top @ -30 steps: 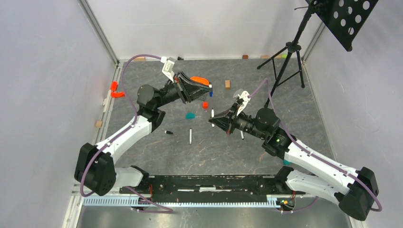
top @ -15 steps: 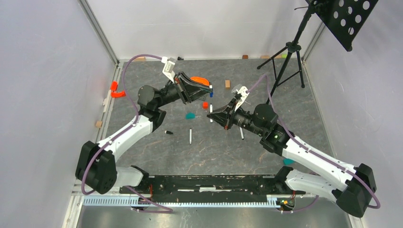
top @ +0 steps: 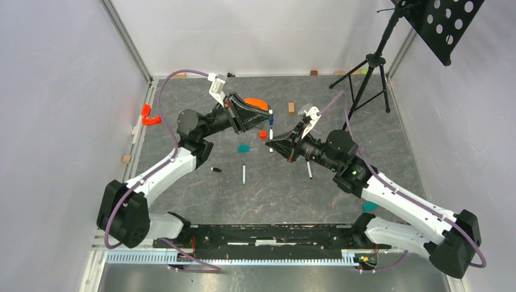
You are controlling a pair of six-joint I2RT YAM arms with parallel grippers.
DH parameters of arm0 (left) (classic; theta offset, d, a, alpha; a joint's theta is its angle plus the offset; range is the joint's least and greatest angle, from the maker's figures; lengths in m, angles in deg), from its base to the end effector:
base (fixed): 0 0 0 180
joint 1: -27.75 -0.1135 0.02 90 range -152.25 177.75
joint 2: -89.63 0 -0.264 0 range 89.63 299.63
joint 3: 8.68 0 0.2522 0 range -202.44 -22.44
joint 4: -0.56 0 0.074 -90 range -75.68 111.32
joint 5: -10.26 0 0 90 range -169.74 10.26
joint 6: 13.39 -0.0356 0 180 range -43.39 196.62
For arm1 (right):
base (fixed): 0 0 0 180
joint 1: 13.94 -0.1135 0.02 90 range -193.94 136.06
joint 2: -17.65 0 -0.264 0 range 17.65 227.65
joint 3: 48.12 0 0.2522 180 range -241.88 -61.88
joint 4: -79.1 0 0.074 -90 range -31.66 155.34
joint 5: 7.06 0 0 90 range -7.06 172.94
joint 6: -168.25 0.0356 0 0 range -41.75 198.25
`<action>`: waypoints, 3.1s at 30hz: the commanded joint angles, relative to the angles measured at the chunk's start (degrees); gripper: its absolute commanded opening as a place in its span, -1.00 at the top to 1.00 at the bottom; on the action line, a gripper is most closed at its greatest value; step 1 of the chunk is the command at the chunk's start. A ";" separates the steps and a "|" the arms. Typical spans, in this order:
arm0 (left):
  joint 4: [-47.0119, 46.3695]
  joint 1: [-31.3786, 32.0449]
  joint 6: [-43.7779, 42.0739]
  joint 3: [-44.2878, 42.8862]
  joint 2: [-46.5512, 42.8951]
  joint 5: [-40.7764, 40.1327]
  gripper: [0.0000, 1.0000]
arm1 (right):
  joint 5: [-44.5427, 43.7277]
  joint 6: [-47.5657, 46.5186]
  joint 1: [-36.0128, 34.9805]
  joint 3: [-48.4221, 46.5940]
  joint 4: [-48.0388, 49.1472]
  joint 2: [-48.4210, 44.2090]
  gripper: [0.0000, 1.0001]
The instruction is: Insert the pens into the pen caps
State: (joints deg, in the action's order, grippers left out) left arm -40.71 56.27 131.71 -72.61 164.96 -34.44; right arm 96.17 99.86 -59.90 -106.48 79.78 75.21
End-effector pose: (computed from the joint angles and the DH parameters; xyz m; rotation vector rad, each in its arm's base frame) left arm 0.2394 -0.1589 0.3684 0.5352 1.2923 -1.6597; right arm 0.1604 0.1776 0.3426 -0.5378 1.5652 1.0962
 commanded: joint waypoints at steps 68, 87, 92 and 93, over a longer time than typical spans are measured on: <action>2.99 1.90 -5.91 1.84 -3.07 -2.76 0.95 | 1.08 0.17 1.41 -0.71 -1.88 -0.77 1.00; 6.83 2.86 -9.11 1.83 -3.74 -4.42 0.95 | 1.93 0.63 1.39 -0.40 -1.44 -1.21 1.00; 6.81 2.86 -9.21 1.88 -3.96 -4.58 0.95 | 2.18 0.85 1.46 -0.49 -1.49 -1.57 1.00; 6.87 2.78 -9.34 1.89 -4.09 -4.71 0.96 | 2.15 0.87 1.40 -0.53 -1.52 -1.70 1.00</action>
State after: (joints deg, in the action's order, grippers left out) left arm -33.95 59.02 125.45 -70.77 162.75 -37.98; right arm 98.33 100.93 -58.43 -105.96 76.56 74.75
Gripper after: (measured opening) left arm 0.191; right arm 0.041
